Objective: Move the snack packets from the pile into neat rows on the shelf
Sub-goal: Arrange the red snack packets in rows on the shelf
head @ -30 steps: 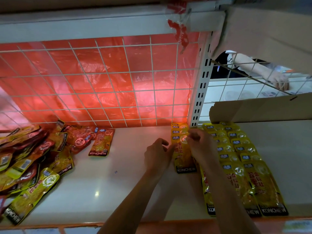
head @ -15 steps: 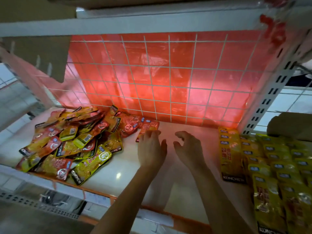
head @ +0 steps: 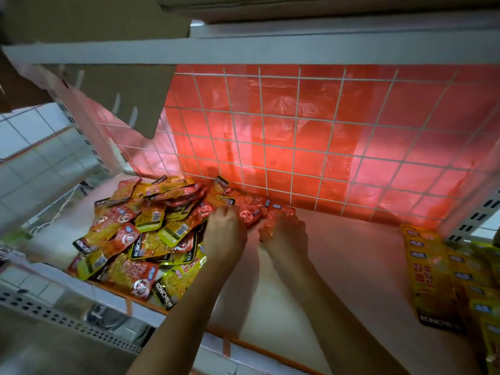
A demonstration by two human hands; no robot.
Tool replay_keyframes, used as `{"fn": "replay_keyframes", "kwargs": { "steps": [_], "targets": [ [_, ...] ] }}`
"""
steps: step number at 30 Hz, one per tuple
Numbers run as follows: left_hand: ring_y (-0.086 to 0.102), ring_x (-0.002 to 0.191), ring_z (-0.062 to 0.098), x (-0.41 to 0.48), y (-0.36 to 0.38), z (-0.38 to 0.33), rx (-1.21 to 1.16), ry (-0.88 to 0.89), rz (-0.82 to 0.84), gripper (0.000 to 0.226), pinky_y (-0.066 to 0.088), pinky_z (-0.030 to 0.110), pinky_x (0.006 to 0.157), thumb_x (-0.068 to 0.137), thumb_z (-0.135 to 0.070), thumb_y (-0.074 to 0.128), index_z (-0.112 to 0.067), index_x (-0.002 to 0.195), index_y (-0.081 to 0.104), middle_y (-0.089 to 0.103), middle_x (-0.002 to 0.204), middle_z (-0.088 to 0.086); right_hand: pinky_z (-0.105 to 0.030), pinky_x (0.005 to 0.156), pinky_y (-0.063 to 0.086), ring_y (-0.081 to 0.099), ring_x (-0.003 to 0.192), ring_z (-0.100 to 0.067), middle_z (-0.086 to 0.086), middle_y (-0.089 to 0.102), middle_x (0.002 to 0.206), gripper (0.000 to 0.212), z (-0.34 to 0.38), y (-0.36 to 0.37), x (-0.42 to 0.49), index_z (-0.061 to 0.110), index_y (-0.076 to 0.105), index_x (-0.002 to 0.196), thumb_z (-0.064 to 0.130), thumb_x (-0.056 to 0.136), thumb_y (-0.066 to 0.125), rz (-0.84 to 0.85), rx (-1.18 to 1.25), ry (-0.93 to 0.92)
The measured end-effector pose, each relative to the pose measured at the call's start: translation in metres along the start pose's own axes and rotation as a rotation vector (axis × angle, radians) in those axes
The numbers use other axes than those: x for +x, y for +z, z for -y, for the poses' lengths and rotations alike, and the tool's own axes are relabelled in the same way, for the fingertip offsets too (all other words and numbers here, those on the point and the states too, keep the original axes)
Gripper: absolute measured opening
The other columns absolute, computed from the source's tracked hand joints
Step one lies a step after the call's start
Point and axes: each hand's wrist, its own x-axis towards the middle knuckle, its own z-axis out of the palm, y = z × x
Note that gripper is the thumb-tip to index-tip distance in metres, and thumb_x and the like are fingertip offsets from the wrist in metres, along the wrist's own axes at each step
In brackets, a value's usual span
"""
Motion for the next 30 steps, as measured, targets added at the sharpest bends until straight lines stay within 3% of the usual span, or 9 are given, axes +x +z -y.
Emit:
{"fn": "replay_keyframes", "kwargs": {
  "steps": [4,8,11,16,18,20,23,27,30],
  "targets": [
    [0.062,0.098,0.037,0.003,0.008,-0.014,0.017,0.113,0.189,0.032,0.045,0.041,0.070,0.090,-0.018,0.051,-0.015,0.121,0.055,0.055,0.121,0.012,-0.039,0.096,0.037,0.042,0.120,-0.032,-0.012,0.046,0.134,0.059,0.007,0.007,0.004,0.012,0.041,0.132,0.046,0.086,0.056,0.015,-0.053,0.052],
    [0.062,0.098,0.039,0.012,0.020,-0.013,0.082,0.029,0.286,0.037,0.043,0.041,0.066,0.098,-0.038,0.042,-0.017,0.128,0.042,0.042,0.136,0.015,-0.039,0.094,0.036,0.042,0.120,-0.031,-0.010,0.047,0.135,0.056,0.003,0.010,0.004,0.014,0.039,0.135,0.045,0.089,0.049,-0.026,-0.066,0.049],
    [0.063,0.097,0.036,0.010,0.026,-0.010,0.102,0.000,0.281,0.039,0.046,0.040,0.070,0.099,-0.046,0.037,-0.020,0.128,0.043,0.040,0.137,0.013,-0.039,0.093,0.037,0.044,0.118,-0.030,-0.008,0.051,0.130,0.058,-0.003,0.008,0.002,0.016,0.040,0.137,0.047,0.089,0.049,-0.061,-0.048,0.045],
    [0.062,0.099,0.032,0.000,0.022,-0.011,0.098,0.072,0.214,0.039,0.043,0.036,0.066,0.098,-0.040,0.040,-0.022,0.133,0.045,0.046,0.133,0.008,-0.037,0.088,0.040,0.048,0.112,-0.031,-0.009,0.056,0.121,0.053,-0.013,0.002,-0.006,0.018,0.043,0.134,0.046,0.090,0.050,-0.071,-0.068,0.045],
    [0.056,0.107,0.031,-0.007,0.021,-0.015,0.106,0.086,0.164,0.032,0.047,0.037,0.073,0.096,-0.034,0.045,-0.019,0.121,0.058,0.056,0.123,0.007,-0.037,0.086,0.041,0.049,0.110,-0.032,-0.010,0.057,0.119,0.050,-0.017,-0.001,-0.012,0.019,0.045,0.132,0.046,0.090,0.050,-0.080,-0.099,0.049],
    [0.056,0.099,0.034,-0.015,0.023,-0.018,0.097,0.097,0.132,0.027,0.048,0.038,0.073,0.085,-0.035,0.061,-0.015,0.103,0.066,0.065,0.106,0.007,-0.037,0.089,0.041,0.048,0.112,-0.031,-0.009,0.055,0.122,0.052,-0.021,-0.009,-0.018,0.020,0.044,0.133,0.050,0.091,0.045,-0.021,-0.141,0.051],
    [0.058,0.083,0.033,-0.025,0.031,-0.022,0.054,0.032,0.150,0.041,0.048,0.039,0.068,0.068,-0.045,0.075,-0.014,0.093,0.066,0.063,0.094,0.008,-0.039,0.094,0.041,0.045,0.116,-0.030,-0.008,0.053,0.125,0.051,-0.024,-0.022,-0.025,0.020,0.042,0.134,0.045,0.090,0.048,0.082,-0.156,0.072],
    [0.050,0.105,0.040,-0.029,0.024,-0.031,-0.088,-0.133,0.215,0.066,0.045,0.046,0.087,0.076,-0.043,0.073,-0.010,0.126,0.044,0.044,0.121,0.018,-0.037,0.092,0.045,0.052,0.111,-0.031,-0.010,0.059,0.118,0.037,-0.030,-0.036,-0.030,0.013,0.051,0.121,0.032,0.089,0.050,0.127,-0.080,0.119],
    [0.050,0.110,0.042,-0.030,0.028,-0.032,-0.246,-0.207,0.254,0.095,0.045,0.048,0.092,0.067,-0.045,0.080,-0.014,0.140,0.027,0.049,0.120,0.020,-0.032,0.085,0.046,0.059,0.103,-0.028,-0.008,0.064,0.111,0.028,-0.039,-0.043,-0.040,0.013,0.054,0.117,0.024,0.092,0.049,0.073,0.012,0.161]
  ]
}}
